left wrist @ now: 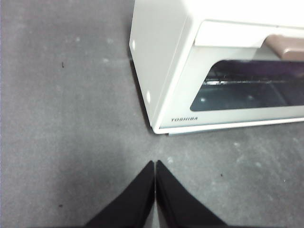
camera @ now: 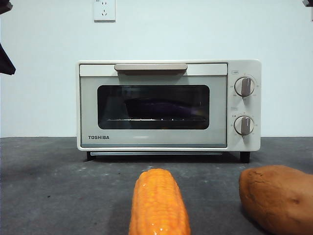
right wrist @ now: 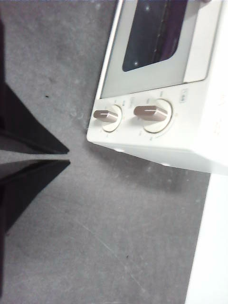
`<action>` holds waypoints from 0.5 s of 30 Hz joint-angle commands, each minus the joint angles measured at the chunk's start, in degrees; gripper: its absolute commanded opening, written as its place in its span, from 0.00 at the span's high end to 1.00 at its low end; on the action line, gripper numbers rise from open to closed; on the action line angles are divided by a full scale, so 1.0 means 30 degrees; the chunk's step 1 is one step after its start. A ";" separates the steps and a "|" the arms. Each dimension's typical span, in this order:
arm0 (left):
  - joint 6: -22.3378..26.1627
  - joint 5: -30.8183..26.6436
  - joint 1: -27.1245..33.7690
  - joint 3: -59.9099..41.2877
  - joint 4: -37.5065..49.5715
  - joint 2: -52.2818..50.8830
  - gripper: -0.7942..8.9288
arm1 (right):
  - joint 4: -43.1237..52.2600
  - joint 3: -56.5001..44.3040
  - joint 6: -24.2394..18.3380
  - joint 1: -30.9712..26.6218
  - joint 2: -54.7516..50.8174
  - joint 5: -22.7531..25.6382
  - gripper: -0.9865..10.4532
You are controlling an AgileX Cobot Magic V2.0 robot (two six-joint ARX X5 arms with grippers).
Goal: Take the eggplant from the table,put the eggplant in the oven
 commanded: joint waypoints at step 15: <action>0.3053 -0.0459 0.0015 0.0095 -0.1297 -0.5246 0.91 | 0.0350 0.0131 0.0211 0.0080 0.0066 0.0080 0.91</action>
